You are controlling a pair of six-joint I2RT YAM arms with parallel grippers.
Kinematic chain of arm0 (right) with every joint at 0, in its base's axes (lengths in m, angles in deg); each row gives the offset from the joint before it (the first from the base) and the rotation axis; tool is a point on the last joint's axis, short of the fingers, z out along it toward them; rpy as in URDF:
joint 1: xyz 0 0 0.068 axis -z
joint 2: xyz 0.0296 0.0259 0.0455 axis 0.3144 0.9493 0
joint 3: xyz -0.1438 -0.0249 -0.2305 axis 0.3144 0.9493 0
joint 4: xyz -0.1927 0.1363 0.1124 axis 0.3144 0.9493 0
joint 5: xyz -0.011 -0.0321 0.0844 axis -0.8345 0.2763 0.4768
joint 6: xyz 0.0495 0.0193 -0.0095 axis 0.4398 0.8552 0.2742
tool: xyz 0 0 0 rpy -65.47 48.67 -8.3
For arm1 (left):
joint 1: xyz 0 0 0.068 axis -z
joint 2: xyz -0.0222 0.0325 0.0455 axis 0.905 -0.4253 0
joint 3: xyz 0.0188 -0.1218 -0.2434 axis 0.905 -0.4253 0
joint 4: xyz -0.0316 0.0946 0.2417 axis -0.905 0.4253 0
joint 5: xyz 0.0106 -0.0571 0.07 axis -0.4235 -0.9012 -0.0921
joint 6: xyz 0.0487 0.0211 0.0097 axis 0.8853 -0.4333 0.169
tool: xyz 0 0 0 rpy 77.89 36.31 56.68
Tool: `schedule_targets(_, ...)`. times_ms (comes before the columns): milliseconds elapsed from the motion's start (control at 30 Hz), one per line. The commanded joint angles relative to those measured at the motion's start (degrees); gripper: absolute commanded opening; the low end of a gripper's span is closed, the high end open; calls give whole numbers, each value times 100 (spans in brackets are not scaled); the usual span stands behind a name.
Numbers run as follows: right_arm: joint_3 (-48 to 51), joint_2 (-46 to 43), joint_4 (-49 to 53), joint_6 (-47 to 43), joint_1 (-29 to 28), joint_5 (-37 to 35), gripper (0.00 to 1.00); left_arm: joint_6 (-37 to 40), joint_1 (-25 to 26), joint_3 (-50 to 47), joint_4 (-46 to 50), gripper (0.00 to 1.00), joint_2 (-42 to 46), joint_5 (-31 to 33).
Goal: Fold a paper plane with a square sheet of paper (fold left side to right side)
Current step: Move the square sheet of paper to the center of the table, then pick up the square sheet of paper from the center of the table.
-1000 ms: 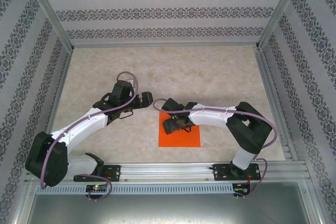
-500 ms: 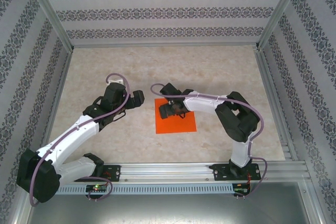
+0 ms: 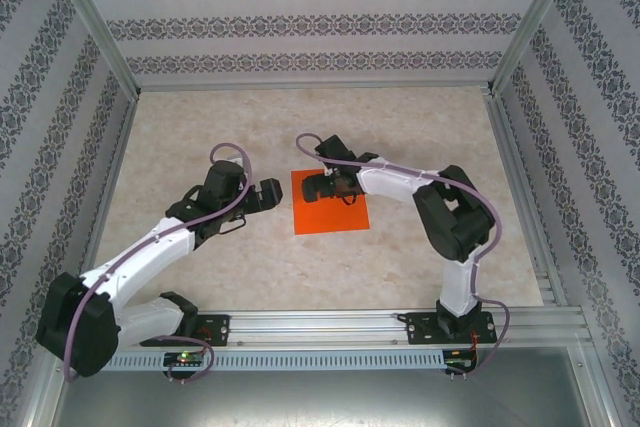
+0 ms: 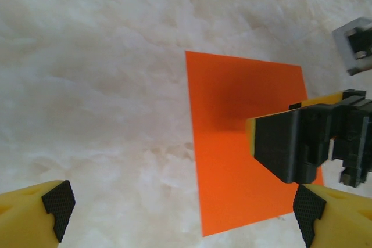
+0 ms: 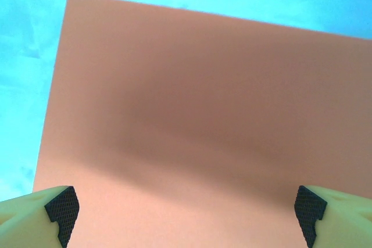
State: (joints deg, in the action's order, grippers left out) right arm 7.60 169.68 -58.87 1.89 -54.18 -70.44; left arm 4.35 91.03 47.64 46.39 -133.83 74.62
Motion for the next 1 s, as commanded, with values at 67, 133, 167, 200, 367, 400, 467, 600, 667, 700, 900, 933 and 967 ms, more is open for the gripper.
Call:
schedule_targets(67, 91, -414, 52, -265, 588, -55, 98, -826, 44, -217, -1315, 89, -602, -1037)
schedule_targets(133, 7, -273, 135, -348, 729, -11, 98, -994, 49, -166, -1526, 85, -958, -1368)
schedule_targets(167, -37, -215, 166, -376, 762, 7, 98, -1067, 55, -131, -1581, 84, -1101, -1486)
schedule_targets(200, -105, -124, 233, -411, 802, 28, 98, -1182, 55, -95, -1643, 82, -1275, -1597)
schedule_targets(367, -373, 170, 345, -426, 914, 0, 98, -1512, 160, -45, -2073, 76, -1922, -1964)
schedule_targets(400, -422, 216, 354, -439, 922, 31, 98, -1520, 205, -1, -2067, 75, -2045, -1987)
schedule_targets(467, -499, 298, 400, -443, 922, 49, 98, -1524, 284, 92, -2077, 74, -2244, -2048)
schedule_targets(600, -546, 409, 409, -410, 923, 114, 98, -1507, 425, 270, -2068, 71, -2538, -2138)
schedule_targets(667, -555, 467, 427, -384, 919, 140, 98, -1461, 473, 387, -1942, 71, -2664, -2115)
schedule_targets(700, -563, 485, 435, -375, 921, 148, 98, -1450, 489, 421, -1895, 71, -2724, -2111)
schedule_targets(900, -467, 508, 398, -303, 920, 107, 98, -1410, 540, 624, -1631, 74, -2997, -2107)
schedule_targets(933, -467, 526, 422, -288, 922, 107, 98, -1410, 544, 621, -1620, 74, -3028, -2100)
schedule_targets(967, -467, 553, 444, -275, 914, 120, 98, -1410, 544, 630, -1604, 74, -3057, -2095)
